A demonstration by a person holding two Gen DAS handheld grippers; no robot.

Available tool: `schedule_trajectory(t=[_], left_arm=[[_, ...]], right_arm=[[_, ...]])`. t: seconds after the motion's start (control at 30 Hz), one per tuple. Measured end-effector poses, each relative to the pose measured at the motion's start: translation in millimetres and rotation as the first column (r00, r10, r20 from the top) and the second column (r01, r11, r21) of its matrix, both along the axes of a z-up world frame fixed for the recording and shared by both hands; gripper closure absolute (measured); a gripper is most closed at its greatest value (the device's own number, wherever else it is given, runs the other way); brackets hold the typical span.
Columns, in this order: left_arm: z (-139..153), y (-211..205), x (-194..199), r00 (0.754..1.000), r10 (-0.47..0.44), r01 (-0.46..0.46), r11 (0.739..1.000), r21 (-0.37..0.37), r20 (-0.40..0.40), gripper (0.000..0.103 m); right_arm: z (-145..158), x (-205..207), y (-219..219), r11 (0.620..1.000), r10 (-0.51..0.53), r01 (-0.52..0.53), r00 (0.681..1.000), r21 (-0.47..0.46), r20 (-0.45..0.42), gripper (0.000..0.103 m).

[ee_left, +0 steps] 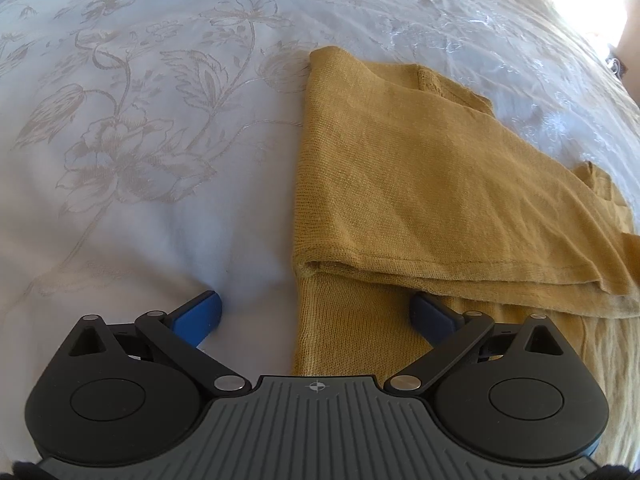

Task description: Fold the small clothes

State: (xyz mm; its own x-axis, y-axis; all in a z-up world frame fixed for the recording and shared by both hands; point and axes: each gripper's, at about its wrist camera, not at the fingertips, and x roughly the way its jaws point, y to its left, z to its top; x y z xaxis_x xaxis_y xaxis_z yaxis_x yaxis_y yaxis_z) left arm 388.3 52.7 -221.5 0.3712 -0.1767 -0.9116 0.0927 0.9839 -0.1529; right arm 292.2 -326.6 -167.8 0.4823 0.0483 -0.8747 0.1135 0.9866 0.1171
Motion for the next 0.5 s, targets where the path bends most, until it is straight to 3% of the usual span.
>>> schedule_trajectory(t=[0.13, 0.33, 0.4, 0.47, 0.5], left_arm=[[0.3, 0.4, 0.8, 1.0, -0.006, 0.006, 1.0, -0.003, -0.005, 0.001], [1.8, -0.2, 2.4, 1.0, -0.017, 0.017, 1.0, -0.002, -0.016, 0.001], [5.4, 1.8, 2.6, 0.999, -0.029, 0.028, 1.0, -0.011, -0.025, 0.003], [12.9, 6.3, -0.4, 0.999, -0.026, 0.026, 1.0, -0.012, -0.027, 0.012], [17.3, 8.5, -2.5, 0.999, -0.02, 0.019, 1.0, -0.013, -0.03, 0.013]], right_arm=[[11.7, 6.6, -14.2, 0.998, -0.055, 0.056, 0.997, -0.033, 0.046, 0.095], [-23.2, 22.0, -26.8, 0.995, -0.095, 0.095, 0.994, -0.015, -0.059, 0.095], [-27.4, 19.8, -26.2, 0.995, -0.099, 0.097, 0.992, -0.03, -0.078, 0.086], [-26.3, 12.6, -29.2, 0.993, -0.117, 0.114, 0.991, -0.034, -0.069, 0.079], [-24.7, 9.0, -31.4, 0.992, -0.127, 0.125, 0.99, -0.033, -0.063, 0.063]])
